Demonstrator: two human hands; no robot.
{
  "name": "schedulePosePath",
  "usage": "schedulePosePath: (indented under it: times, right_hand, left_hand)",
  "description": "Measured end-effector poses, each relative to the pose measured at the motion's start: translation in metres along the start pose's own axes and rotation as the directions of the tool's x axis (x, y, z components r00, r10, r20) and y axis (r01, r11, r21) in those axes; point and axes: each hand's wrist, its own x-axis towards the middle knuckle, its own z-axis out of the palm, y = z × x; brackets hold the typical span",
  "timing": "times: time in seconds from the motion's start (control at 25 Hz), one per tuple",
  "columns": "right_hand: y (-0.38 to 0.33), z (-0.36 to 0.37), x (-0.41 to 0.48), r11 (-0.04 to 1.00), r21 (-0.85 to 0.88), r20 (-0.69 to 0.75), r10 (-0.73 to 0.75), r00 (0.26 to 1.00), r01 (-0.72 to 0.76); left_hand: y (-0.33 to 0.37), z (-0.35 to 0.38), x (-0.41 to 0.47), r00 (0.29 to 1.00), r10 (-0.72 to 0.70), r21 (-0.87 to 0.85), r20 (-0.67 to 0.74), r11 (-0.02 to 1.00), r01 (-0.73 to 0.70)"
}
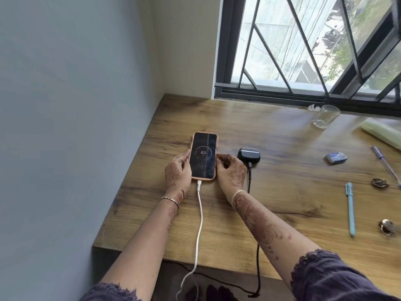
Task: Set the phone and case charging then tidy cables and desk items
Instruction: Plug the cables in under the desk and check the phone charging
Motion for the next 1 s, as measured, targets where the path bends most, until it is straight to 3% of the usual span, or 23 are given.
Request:
schedulePosePath:
  times: [0.36, 0.64, 0.8, 1.0]
  right_hand:
    - [-0.003, -0.001, -0.003, 1.000, -0.017, 0.033, 0.014, 0.999, -0.014]
    - [-0.014, -0.019, -0.008, 0.997, -0.073, 0.094, 0.028, 0.995, -0.021]
    - [-0.008, -0.024, -0.007, 0.999, -0.041, 0.080, -0.022, 0.997, 0.026]
    - [-0.002, -0.055, 0.006, 0.989, 0.147, 0.028, -0.024, 0.999, 0.019]
  left_hand:
    - [-0.001, -0.007, 0.003, 0.984, -0.137, -0.235, 0.116, 0.958, 0.161]
    - [0.004, -0.014, 0.016, 0.950, -0.145, -0.102, 0.276, 0.979, 0.179]
    - [0.018, -0.013, 0.016, 0.973, -0.163, -0.074, 0.163, 0.981, 0.177]
    - [0.048, 0.005, 0.000, 0.994, -0.007, -0.065, 0.109, 0.998, 0.015]
